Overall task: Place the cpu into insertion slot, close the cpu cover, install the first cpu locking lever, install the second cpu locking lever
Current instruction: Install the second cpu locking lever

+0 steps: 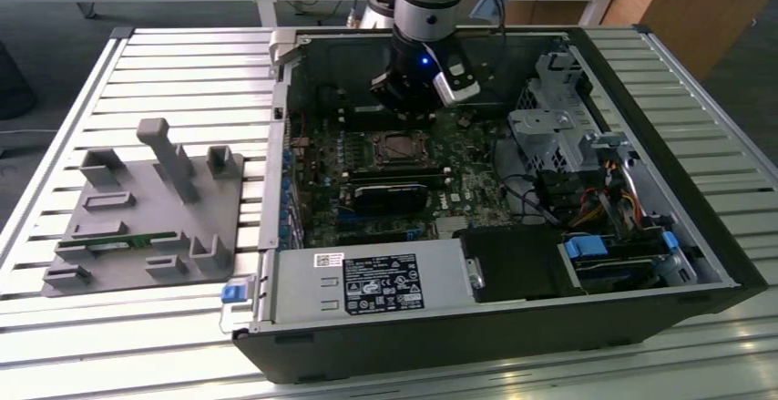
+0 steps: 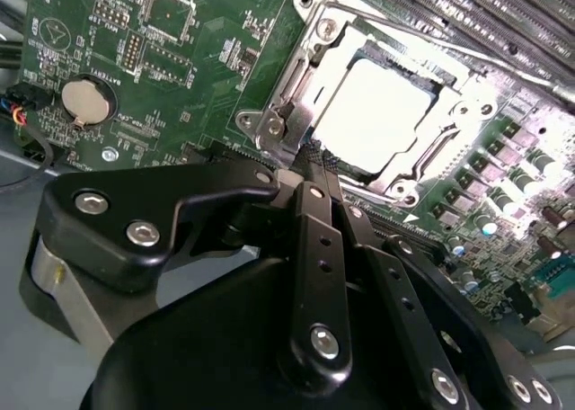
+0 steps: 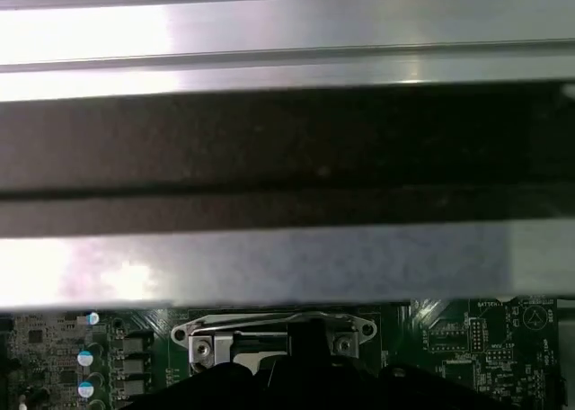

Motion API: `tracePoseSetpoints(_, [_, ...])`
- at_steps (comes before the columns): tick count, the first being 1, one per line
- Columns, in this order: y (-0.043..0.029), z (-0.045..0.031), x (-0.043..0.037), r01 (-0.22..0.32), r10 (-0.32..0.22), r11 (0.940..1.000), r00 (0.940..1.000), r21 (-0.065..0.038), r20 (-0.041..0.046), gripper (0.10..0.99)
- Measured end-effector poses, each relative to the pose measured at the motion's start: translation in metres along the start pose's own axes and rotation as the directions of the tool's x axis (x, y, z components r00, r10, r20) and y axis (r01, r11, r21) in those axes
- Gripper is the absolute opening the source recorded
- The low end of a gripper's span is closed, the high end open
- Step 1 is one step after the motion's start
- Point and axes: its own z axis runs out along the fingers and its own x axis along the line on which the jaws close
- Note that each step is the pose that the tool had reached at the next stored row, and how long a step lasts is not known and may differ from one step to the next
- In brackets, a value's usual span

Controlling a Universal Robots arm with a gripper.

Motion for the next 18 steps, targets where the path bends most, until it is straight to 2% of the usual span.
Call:
tracePoseSetpoints(6, [-0.0095, -0.0004, -0.0006, 0.000, 0.000, 1.0000, 1.0000, 0.002, 0.0001, 0.106])
tracePoseSetpoints(10, [-0.0118, -0.0023, -0.0006, 0.000, 0.000, 1.0000, 1.0000, 0.006, 0.0002, 0.106])
tracePoseSetpoints(12, [-0.0117, -0.0073, -0.0006, 0.000, 0.000, 1.0000, 1.0000, 0.006, 0.0003, 0.106])
tracePoseSetpoints(18, [-0.0108, -0.0297, -0.0004, 0.000, 0.000, 1.0000, 1.0000, 0.006, 0.0003, 0.106])
